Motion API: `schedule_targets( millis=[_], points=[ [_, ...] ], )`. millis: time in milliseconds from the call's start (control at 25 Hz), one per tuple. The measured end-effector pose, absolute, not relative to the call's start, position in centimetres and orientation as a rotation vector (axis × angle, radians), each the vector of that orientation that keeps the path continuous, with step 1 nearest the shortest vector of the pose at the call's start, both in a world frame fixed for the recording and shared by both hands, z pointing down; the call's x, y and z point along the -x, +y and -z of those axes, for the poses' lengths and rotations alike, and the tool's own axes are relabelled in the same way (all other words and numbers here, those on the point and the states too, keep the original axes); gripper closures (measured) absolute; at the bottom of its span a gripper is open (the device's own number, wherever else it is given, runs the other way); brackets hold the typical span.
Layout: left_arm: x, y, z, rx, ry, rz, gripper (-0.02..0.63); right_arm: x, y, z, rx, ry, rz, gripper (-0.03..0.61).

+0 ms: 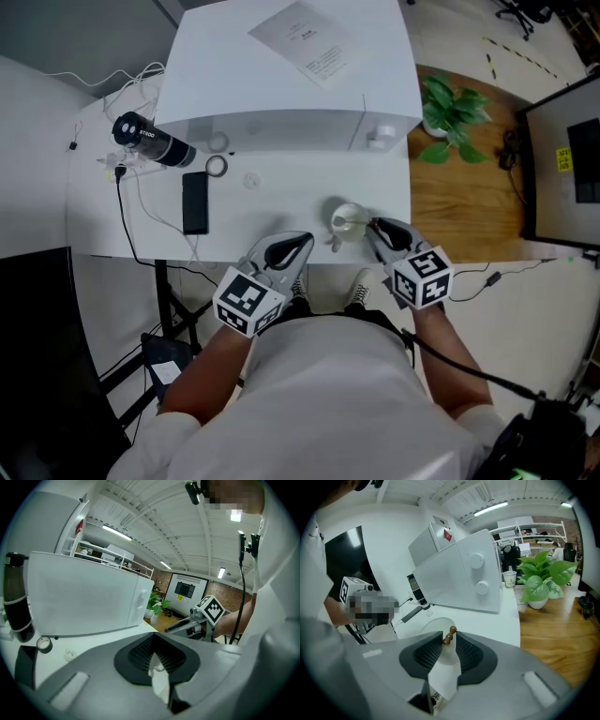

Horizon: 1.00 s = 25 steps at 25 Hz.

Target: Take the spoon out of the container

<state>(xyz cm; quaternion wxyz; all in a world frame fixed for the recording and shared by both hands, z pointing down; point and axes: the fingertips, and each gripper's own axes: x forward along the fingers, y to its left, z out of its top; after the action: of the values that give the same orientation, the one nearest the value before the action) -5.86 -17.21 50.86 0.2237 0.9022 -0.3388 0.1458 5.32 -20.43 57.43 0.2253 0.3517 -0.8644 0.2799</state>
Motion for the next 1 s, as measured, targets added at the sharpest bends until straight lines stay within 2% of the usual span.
schedule_targets(
  millis=[200, 1000],
  points=[
    [6.1, -17.2, -50.8, -2.476, -0.943, -0.388, 0.609, -5.3, -20.4, -57.2, -0.966, -2.387, -0.743, 0.521],
    [6.2, -16.6, -49.3, -2.52, -0.957, -0.353, 0.61, -5.8, -19.7, -53.6, -1.01, -2.422, -0.646, 0.523]
  ],
)
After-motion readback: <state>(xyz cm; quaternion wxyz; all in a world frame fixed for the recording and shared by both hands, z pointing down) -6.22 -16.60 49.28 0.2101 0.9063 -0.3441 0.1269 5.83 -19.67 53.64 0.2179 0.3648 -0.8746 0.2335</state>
